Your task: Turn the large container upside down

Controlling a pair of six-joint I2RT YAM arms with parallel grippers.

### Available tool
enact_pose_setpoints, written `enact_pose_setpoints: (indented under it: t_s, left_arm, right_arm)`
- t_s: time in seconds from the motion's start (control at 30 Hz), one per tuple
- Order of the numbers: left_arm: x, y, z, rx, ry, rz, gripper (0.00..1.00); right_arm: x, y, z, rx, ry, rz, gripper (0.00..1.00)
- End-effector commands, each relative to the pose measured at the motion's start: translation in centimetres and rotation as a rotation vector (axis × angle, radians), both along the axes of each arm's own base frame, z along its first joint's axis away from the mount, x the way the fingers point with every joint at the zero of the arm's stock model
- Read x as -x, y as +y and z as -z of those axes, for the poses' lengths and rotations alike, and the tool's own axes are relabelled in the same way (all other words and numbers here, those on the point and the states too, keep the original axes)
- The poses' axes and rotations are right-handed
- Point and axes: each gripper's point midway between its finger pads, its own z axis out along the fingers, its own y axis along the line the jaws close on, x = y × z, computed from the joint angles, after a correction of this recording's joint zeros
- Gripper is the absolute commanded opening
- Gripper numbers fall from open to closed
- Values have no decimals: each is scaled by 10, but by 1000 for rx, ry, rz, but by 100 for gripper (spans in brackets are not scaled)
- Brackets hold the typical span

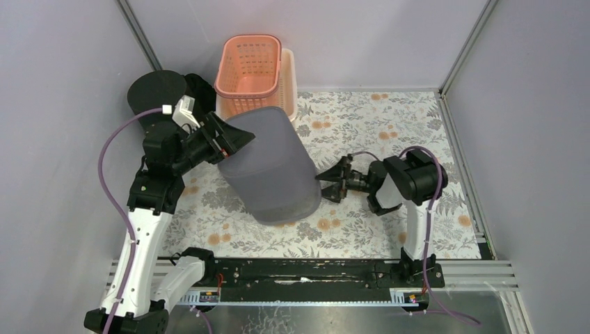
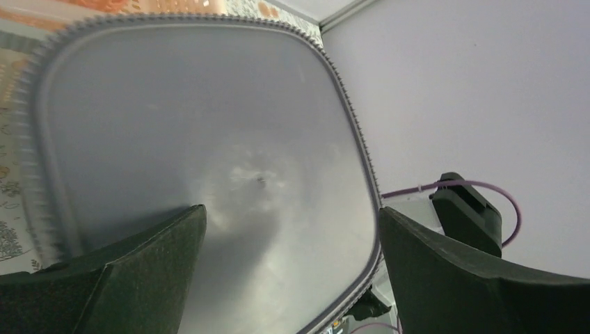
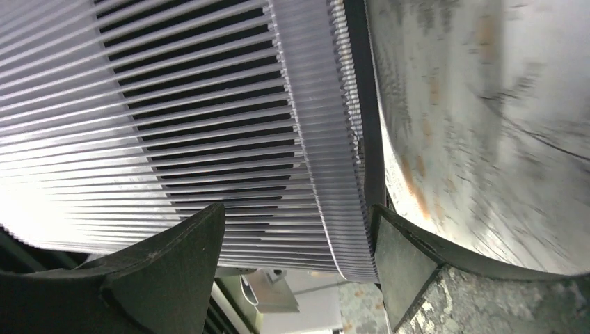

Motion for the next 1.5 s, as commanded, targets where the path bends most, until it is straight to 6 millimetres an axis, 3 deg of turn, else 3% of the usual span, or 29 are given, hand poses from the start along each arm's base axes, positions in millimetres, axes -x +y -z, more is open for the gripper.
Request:
enact_pose_setpoints:
  t_s: [0.0, 0.13, 0.2, 0.27, 0.5, 0.67, 0.87, 1.0, 1.07, 1.17, 1.33, 1.47]
  left_arm:
    - [3, -15, -8, 24, -50, 77, 100]
    - [2, -19, 1, 4, -40, 88, 100]
    - [1, -20, 5, -2, -34, 88, 100]
    - [1, -20, 7, -9, -35, 88, 100]
    - [6, -19, 17, -38, -35, 78, 100]
    - [14, 3, 34, -130, -9, -23, 100]
    - [29, 43, 92, -240, 78, -210, 96]
    - [22, 44, 142, -240, 149, -234, 83]
    - [10, 32, 168, -223, 198, -196, 80]
    - [-10, 4, 188, -220, 219, -140, 78]
    - [-36, -77, 205, -301, 218, -33, 80]
    - [-66, -138, 216, -364, 196, 19, 81]
  right_arm:
    - [0, -34, -22, -18, -174, 26, 82]
    - [-2, -51, -15, 88, -204, 31, 87]
    - [-2, -59, 12, 269, -137, 27, 89]
    - [-4, -78, 33, 543, -231, -14, 94]
    - [-12, -129, 26, 869, -252, 25, 95]
    - [-9, -145, -11, 952, -324, 100, 96]
    - [14, -148, -99, 895, -500, 235, 96]
    - [33, -146, -135, 838, -572, 284, 97]
    - [40, -146, -148, 815, -597, 305, 97]
    - [49, -146, -166, 797, -630, 329, 97]
    - [63, -151, -186, 796, -663, 363, 97]
    - [77, -163, -189, 848, -667, 404, 97]
